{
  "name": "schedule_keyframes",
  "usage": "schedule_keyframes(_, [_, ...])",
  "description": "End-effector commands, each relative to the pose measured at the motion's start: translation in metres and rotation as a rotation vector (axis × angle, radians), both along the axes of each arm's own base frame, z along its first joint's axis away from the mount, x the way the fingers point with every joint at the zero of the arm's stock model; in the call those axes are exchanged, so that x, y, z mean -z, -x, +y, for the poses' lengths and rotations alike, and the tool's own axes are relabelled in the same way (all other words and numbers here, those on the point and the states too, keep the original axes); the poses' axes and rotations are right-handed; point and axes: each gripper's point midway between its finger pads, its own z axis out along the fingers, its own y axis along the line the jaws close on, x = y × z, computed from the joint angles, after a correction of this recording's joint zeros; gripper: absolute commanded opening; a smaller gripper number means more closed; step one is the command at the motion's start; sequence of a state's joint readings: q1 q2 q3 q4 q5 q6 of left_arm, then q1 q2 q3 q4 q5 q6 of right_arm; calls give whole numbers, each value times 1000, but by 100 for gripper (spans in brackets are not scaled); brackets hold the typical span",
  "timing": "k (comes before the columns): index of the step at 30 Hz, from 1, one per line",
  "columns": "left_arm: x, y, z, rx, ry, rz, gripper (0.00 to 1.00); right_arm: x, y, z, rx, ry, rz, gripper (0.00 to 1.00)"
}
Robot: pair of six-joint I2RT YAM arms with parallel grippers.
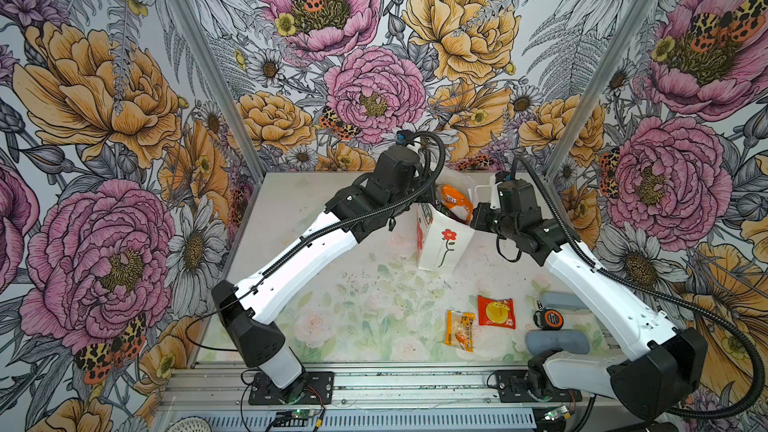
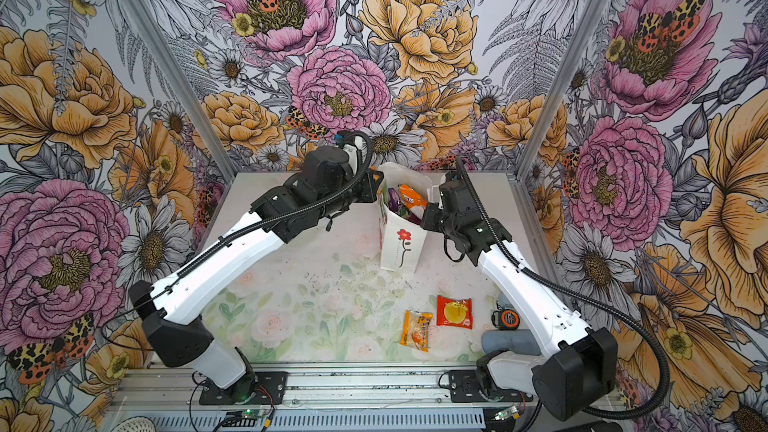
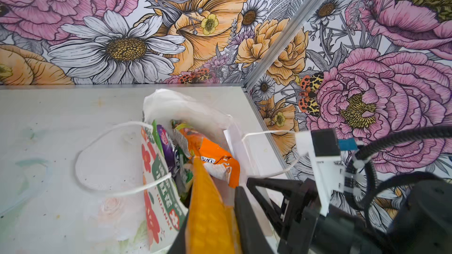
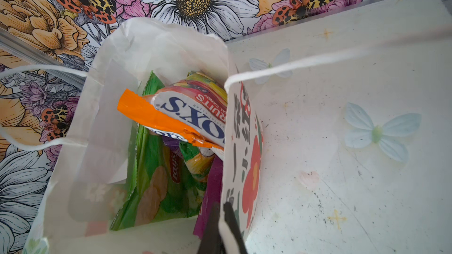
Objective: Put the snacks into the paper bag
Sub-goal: 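Lift the small orange biscuit pack with the left gripper toward the paper bag, then lower the small orange pack into the paper bag and open the left gripper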
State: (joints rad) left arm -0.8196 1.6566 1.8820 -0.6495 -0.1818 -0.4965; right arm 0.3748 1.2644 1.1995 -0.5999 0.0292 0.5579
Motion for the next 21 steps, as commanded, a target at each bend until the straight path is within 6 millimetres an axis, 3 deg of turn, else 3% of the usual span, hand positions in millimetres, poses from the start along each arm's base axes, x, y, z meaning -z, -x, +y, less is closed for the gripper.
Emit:
schedule_keyframes(1, [10, -13, -12, 28, -29, 41, 0, -44, -7, 3, 2, -52, -131, 0])
schedule_keyframes(3, [17, -23, -16, 14, -45, 73, 0, -45, -7, 3, 2, -53, -134, 0])
schedule_keyframes(5, [37, -38, -24, -2, -77, 116, 0, -45, -6, 3, 1, -53, -135, 0])
schedule_keyframes(11, [68, -60, -31, -41, -145, 184, 0, -46, -5, 2, -1, -54, -136, 0])
schedule_keyframes(21, [89, -74, -22, -96, -201, 224, 2, -44, -5, 3, -4, -50, -134, 0])
